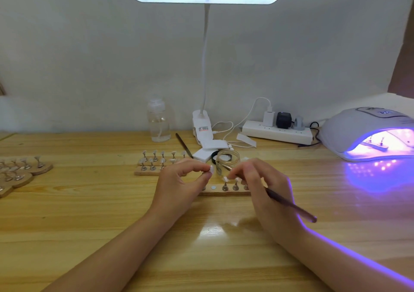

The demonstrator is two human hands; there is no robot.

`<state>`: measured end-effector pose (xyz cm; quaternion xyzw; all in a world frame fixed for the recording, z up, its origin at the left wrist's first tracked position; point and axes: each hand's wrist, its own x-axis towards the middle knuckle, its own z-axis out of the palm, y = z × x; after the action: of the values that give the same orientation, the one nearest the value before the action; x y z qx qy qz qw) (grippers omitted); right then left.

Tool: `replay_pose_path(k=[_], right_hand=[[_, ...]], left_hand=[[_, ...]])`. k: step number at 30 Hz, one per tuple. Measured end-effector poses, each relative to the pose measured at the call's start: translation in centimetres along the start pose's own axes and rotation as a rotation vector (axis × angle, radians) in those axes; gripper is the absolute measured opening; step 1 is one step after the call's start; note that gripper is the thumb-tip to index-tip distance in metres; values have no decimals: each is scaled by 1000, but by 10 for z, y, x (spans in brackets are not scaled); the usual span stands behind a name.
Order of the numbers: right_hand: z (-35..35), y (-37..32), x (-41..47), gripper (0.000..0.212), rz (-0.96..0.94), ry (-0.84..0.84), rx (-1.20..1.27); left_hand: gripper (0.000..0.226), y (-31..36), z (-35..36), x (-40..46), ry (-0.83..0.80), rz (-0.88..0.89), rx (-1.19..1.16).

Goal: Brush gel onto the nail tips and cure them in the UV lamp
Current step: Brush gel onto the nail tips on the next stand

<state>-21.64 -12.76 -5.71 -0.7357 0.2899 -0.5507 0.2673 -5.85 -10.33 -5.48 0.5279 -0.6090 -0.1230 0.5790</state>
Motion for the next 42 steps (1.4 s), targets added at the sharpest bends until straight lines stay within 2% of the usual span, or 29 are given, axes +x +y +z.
replay_pose_path(k=[2, 7, 11, 16, 20, 24, 29, 34, 38, 42], right_hand=[[1, 0, 1, 33, 18, -28, -96], [0, -1, -1, 39, -19, 6, 34], [2, -1, 1, 35, -24, -6, -119], [1, -2, -1, 38, -53, 19, -40], [3, -1, 1, 35, -57, 22, -154], [1, -1, -2, 39, -58, 4, -68], [2, -2, 0, 35, -39, 2, -139], [-1, -3, -3, 41, -53, 2, 3], [1, -2, -1, 40, -29, 22, -90], [0, 0, -4, 44, -7, -8, 39]], left_hand=[[25, -1, 0, 0, -11, 1, 9], [25, -1, 0, 0, -12, -14, -19], [27, -2, 0, 0, -12, -14, -7], [31, 0, 0, -1, -5, -22, -14], [32, 0, 0, -1, 2, -13, -29], [33, 1, 1, -1, 3, -19, -56], [28, 1, 1, -1, -13, 1, -53], [31, 1, 1, -1, 0, -5, -69], [31, 1, 1, -1, -8, -2, -68], [27, 2, 1, -1, -15, -14, -80]])
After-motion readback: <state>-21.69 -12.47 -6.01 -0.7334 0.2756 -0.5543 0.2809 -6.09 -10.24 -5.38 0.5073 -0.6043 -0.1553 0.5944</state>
